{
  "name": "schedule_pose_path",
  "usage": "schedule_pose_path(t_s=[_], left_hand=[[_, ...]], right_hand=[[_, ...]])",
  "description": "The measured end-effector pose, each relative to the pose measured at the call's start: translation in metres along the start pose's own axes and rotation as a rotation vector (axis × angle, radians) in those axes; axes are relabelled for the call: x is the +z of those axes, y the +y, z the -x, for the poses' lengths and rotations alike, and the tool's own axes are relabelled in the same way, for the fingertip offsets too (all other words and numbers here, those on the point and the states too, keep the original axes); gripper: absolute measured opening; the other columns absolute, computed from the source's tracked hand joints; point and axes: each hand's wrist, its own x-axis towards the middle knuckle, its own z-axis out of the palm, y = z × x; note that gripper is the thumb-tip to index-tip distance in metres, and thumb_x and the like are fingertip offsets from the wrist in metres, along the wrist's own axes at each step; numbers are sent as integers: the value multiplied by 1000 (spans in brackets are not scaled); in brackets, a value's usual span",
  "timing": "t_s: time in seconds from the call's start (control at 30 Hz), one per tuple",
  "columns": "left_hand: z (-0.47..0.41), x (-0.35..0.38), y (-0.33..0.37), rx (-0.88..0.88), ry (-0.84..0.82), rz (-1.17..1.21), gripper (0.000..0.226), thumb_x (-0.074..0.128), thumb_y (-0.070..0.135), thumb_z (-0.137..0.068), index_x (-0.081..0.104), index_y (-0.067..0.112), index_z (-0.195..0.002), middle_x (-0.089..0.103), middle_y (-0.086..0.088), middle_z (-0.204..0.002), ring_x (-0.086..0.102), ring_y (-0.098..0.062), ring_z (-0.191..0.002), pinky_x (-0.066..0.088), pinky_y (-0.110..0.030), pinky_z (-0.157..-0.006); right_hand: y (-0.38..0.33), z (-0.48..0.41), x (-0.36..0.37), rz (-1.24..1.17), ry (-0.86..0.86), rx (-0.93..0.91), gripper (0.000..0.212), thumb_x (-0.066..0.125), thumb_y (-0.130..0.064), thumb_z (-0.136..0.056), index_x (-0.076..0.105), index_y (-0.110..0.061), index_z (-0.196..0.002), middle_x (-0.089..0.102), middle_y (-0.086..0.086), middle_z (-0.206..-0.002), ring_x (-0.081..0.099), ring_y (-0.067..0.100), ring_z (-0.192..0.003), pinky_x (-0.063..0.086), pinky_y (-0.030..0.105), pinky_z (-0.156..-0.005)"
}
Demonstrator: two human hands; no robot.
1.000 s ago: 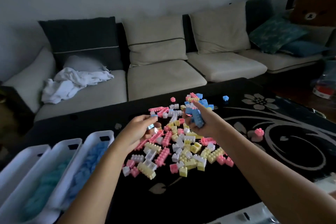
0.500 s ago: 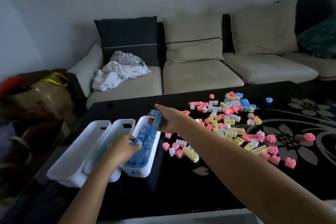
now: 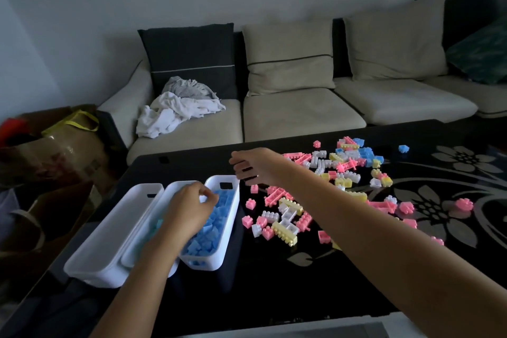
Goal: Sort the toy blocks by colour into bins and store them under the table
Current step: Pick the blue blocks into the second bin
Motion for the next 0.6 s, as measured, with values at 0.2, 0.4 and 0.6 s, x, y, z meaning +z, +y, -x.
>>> schedule_pose_path(t_s=[0.2,0.4,0.6], left_hand=[[-18,30,49,193,25,226,16,72,19,-80,57,16,-86,57,6,-72,55,-10,-65,41,-20,-58],[-35,84,116,299,-173,288,16,63,35,-87,60,20,-86,64,-2,-76,58,-13,-66,41,-14,-54],[-56,157,172,349,-331,275,13,58,30,-91,58,20,-98,58,9,-79,54,-2,-67,39,-14,-56]], right_hand=[[7,27,-90,97,179,-171,28,54,-14,-93,59,0,-117,64,5,-89,59,11,-66,53,20,-66],[48,33,-198,358,599,-172,31,50,-35,-95,67,-9,-95,65,3,-70,53,12,-58,45,25,-59],[110,30,-297,540,903,8,27,54,-15,-91,59,-7,-115,59,9,-108,58,24,-104,45,26,-72]])
